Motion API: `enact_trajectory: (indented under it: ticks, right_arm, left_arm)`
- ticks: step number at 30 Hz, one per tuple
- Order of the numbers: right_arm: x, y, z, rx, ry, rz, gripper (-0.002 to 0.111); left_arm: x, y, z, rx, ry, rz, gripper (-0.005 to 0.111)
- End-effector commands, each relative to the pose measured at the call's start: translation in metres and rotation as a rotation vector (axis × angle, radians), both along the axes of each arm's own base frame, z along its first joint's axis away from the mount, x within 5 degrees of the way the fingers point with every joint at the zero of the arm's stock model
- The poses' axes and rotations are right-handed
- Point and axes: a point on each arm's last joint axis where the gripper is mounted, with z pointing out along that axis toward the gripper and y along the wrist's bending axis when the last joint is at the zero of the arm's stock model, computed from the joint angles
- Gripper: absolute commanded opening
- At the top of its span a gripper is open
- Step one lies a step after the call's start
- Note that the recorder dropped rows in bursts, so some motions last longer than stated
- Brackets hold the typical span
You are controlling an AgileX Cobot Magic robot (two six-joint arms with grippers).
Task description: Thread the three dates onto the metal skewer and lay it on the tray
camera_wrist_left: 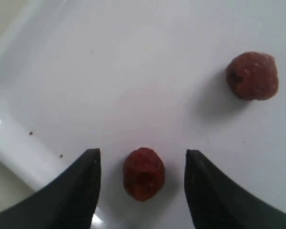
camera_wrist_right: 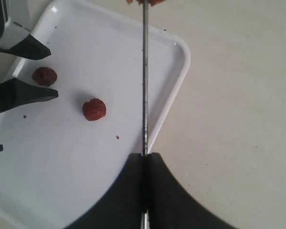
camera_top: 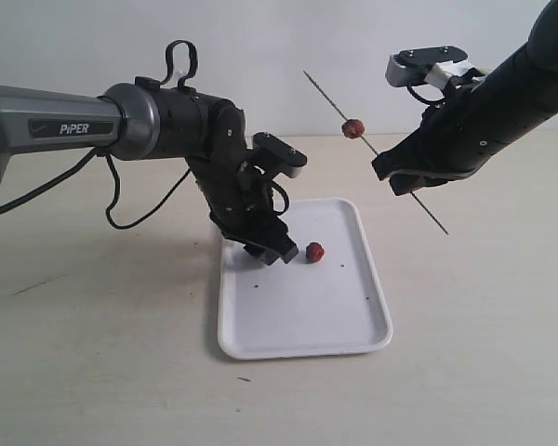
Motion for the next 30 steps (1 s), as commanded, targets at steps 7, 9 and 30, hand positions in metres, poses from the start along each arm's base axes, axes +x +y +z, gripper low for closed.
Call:
enact_trajectory:
  ticks: [7,9,30]
  right_arm:
    - [-0.001,-0.002,0.003,0.005,-0.012,-0.005,0.0]
    - [-0.001,-0.002,0.003,0.006,-0.011,-0.007,0.0]
    - [-0.001,-0.002,0.003,0.006,-0.013,-0.008,0.0]
  left_arm:
    - [-0.001,-0.003,0.005,-0.017,-0.001,0.01,0.052]
    - [-0.001,-0.003,0.005,-0.017,-0.001,0.01,0.052]
    - [-0.002,-0.002,-0.009,0.012,0.034,0.007,0.036]
